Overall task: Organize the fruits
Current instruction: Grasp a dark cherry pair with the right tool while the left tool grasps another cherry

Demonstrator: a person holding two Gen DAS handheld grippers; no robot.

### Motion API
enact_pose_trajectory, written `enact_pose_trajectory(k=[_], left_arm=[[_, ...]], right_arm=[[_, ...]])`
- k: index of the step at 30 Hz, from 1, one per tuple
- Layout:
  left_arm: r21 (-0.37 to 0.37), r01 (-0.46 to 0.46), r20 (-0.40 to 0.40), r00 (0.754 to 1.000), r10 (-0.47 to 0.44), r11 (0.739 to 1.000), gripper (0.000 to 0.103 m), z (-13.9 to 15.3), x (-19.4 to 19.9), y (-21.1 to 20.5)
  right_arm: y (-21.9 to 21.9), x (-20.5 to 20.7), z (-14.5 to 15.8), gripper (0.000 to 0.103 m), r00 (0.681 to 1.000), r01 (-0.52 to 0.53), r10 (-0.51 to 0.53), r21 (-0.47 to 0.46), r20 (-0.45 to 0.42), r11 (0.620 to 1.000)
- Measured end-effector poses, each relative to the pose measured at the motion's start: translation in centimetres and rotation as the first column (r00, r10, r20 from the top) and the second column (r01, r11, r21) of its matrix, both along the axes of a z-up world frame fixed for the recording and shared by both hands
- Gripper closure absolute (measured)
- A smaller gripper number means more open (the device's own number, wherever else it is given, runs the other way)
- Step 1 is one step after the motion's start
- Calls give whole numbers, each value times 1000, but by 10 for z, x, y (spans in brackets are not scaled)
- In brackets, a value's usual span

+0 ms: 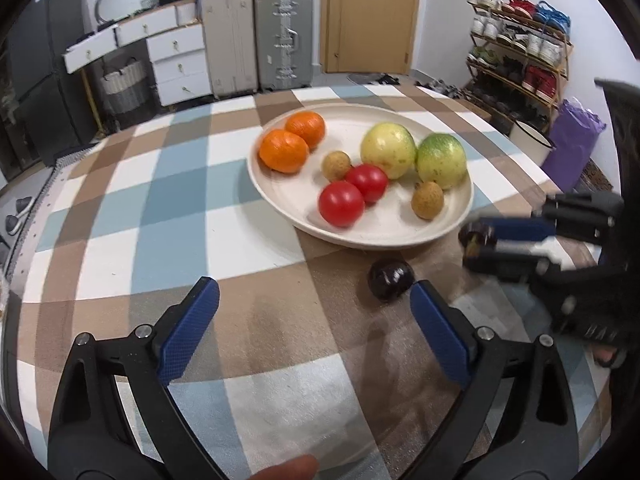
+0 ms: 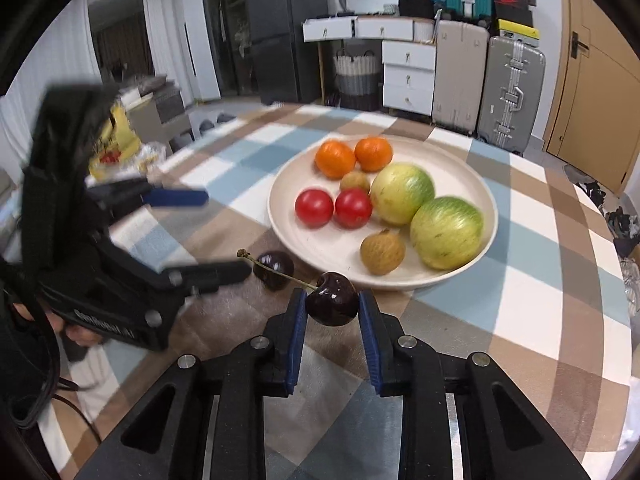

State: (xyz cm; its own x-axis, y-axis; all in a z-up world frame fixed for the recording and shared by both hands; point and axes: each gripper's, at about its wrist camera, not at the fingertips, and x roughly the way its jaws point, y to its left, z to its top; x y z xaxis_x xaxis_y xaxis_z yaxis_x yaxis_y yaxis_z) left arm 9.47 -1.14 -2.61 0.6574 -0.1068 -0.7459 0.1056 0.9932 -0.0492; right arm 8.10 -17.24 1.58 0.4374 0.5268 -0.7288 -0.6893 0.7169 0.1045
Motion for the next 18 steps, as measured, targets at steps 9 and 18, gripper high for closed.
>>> enact_pose_trajectory(k=[9,18], left_arm=[[23,40,-44,998,-39,999,23,-13,7,-15],[-14,85,-60,995,-86,996,48,-15,9,-31]], right_arm=[[-13,4,13,77,998,52,-54,61,38,997],[-16,3,16,77,996,65,-69,73,51,995]])
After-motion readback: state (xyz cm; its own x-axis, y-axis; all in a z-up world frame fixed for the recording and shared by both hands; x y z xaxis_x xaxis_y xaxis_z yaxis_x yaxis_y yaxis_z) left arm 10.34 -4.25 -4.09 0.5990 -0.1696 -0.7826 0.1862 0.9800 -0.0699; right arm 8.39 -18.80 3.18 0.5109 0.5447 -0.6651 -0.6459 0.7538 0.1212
